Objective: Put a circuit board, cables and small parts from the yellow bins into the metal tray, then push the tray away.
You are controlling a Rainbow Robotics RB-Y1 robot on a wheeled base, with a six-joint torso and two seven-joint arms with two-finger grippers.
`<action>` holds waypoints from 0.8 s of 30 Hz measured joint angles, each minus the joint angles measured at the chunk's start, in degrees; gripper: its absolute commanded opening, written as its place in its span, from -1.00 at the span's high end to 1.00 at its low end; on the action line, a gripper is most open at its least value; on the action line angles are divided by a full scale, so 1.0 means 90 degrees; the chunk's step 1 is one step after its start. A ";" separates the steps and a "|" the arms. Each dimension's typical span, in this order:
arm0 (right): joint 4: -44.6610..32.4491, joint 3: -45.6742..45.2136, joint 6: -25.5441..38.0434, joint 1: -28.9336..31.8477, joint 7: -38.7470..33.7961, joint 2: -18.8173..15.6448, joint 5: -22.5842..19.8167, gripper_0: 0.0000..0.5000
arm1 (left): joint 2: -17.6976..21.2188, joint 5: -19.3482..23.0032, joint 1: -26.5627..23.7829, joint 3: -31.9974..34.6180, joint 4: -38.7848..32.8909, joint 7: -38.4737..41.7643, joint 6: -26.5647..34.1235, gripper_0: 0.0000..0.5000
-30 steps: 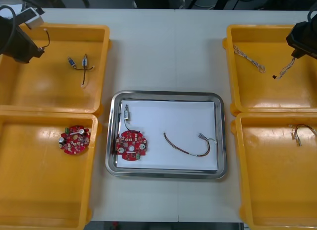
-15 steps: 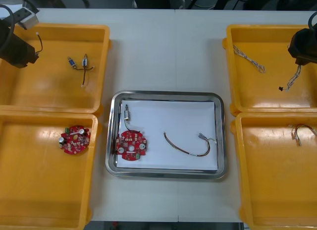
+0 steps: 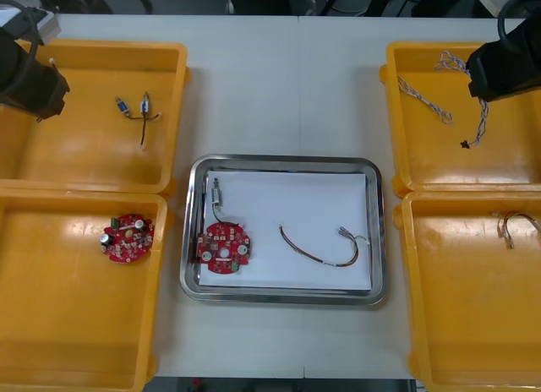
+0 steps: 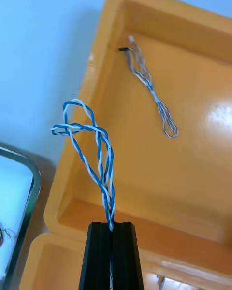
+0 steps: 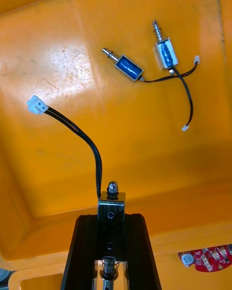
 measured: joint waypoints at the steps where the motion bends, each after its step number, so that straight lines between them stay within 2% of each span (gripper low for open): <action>1: -0.0117 0.0093 0.0000 0.0000 0.0146 -0.0016 -0.0025 1.00 | -0.0037 -0.0069 0.0000 0.0001 -0.0121 -0.0006 0.0073 1.00; 11: -0.1205 0.1675 0.0001 0.0001 0.1330 -0.0240 -0.0206 1.00 | -0.0810 -0.0652 0.0002 0.0005 -0.0943 0.0013 0.0743 1.00; 17: -0.1250 0.2415 -0.0024 0.0001 0.1991 -0.0241 -0.0626 1.00 | -0.1396 -0.1157 0.0003 0.0005 -0.1276 0.0143 0.1160 1.00; 24: -0.1213 0.3119 -0.0542 0.0002 0.2003 -0.0164 -0.0803 1.00 | -0.2016 -0.1644 0.0003 0.0007 -0.1423 0.0556 0.1618 1.00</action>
